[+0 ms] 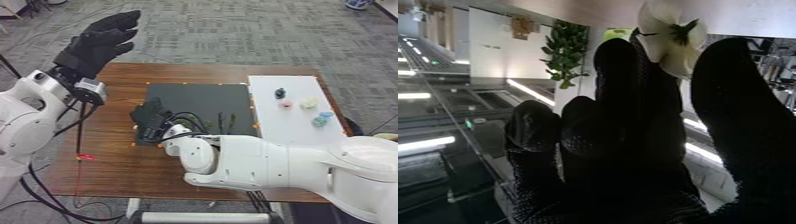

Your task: Arrange flowers

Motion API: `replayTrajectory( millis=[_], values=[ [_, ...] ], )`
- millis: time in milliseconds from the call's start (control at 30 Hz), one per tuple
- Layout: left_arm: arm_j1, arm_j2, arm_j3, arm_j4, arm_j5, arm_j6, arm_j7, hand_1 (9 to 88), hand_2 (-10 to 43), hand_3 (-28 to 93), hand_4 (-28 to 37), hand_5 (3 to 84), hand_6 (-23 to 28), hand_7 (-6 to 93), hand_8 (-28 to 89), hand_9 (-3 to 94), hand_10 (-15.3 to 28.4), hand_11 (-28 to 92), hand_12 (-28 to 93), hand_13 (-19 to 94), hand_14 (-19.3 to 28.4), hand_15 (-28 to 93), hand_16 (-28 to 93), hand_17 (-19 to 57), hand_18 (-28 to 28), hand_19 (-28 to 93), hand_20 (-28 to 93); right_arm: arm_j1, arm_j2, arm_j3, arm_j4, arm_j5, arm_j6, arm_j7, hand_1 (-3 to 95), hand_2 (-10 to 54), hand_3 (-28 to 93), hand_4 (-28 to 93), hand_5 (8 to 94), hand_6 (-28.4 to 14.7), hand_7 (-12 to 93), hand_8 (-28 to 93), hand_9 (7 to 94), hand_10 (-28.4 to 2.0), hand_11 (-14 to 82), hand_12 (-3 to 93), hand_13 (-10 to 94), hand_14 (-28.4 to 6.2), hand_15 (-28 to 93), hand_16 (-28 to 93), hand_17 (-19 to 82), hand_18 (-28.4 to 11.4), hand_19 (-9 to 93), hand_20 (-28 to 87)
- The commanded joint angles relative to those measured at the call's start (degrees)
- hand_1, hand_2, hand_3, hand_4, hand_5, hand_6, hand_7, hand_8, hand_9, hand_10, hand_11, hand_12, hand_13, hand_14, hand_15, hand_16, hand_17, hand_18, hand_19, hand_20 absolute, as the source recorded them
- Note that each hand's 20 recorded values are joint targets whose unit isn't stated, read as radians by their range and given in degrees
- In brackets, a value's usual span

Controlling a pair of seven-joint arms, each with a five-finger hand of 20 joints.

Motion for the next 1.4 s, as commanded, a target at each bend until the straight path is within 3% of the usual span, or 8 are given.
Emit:
replayTrajectory(
  millis=[33,467,533,600,700,1033,1300,1400],
  values=[
    [0.55,-0.39,-0.70,-0.60,0.05,0.34,-0.03,20.1,-6.9,78,-24.8,22.3,-1.7,12.1,-7,17.5,6.3,3,22,9,7.6,13,6,-4.4,12.5,12,19,1.06,0.49,0.00,-0.74,-0.31,0.72,-0.12,37.3,-9.5,82,-28,69.3,3.7,28,-4,65.6,-8.5,42.2,46.0,62,-9.2,85,44,36,-20.1,93,58],
    [1.70,-0.52,-1.64,-0.98,0.06,0.61,0.06,22.3,-4.5,74,-25.3,22.4,-0.7,15.2,-8,16.8,6.8,10,21,8,8.4,23,2,-5.9,13.8,19,18,-0.49,1.64,2.80,-2.03,1.36,-2.74,-3.06,21.5,-3.3,88,-22,67.9,3.9,21,-15,63.9,-10.7,41.3,31.7,58,-12.5,85,45,33,-22.3,92,60],
    [1.78,-0.57,-1.73,-0.97,0.09,0.67,0.06,22.3,-4.5,74,-25.1,22.5,-0.7,15.3,-8,16.7,6.8,10,21,8,8.4,23,1,-6.1,14.0,20,18,-0.75,1.77,3.08,-2.16,2.16,-2.32,-3.78,21.3,0.8,88,-21,67.8,4.1,20,-15,63.8,-10.8,41.2,31.6,58,-12.5,85,45,33,-22.3,92,60],
    [1.79,-0.56,-1.77,-0.99,0.10,0.59,0.04,22.3,-4.4,74,-24.9,22.5,-0.6,15.2,-8,16.6,6.7,10,20,8,8.4,24,1,-6.1,13.9,20,18,-0.43,1.60,2.32,-1.79,1.98,-0.53,-3.43,19.2,11.5,89,-18,69.0,4.3,20,-15,64.2,-10.7,41.2,31.1,58,-12.4,85,44,33,-22.5,92,60],
    [1.85,-0.59,-1.78,-0.98,0.04,0.63,0.00,23.7,-3.1,72,-25.6,22.5,0.1,16.2,-8,16.4,7.3,13,21,8,9.5,29,1,-8.0,15.7,25,18,0.02,1.26,1.23,-1.25,1.53,1.61,-2.99,22.7,16.5,91,-18,72.0,4.6,20,-9,66.7,-9.8,37.4,37.0,59,-12.5,85,43,33,-22.4,92,60],
    [1.44,-0.64,-1.47,-0.84,0.07,0.55,-0.10,25.3,-1.4,69,-25.4,23.0,1.1,17.9,-9,16.3,8.5,19,20,7,11.3,39,-3,-10.8,18.4,34,15,0.62,0.77,-0.10,0.06,1.32,5.69,-2.93,46.1,-8.4,87,-28,78.3,5.3,23,-5,77.8,-6.7,21.5,53.4,63,-9.5,84,44,37,-20.9,93,58],
    [1.74,-0.66,-1.83,-0.94,0.09,0.59,-0.14,27.2,0.1,66,-26.2,23.2,2.1,19.6,-9,16.0,9.0,22,21,7,11.9,44,-3,-10.8,19.5,38,14,0.68,1.24,0.08,-0.69,1.74,6.73,-3.18,46.0,-9.5,85,-27,78.2,5.4,24,-5,78.5,-6.4,21.4,54.4,64,-9.2,84,45,38,-20.7,93,59],
    [2.29,-0.78,-2.30,-1.08,0.04,0.64,-0.21,28.1,1.0,64,-26.3,23.5,2.8,20.6,-9,16.2,9.6,24,22,7,11.9,48,-3,-10.5,19.8,41,13,-1.12,2.69,3.60,-3.27,2.03,3.29,-5.77,44.6,-9.3,86,-26,73.5,5.4,25,-6,77.3,-6.5,22.1,56.0,64,-9.3,84,45,38,-20.7,93,59]
  ],
)
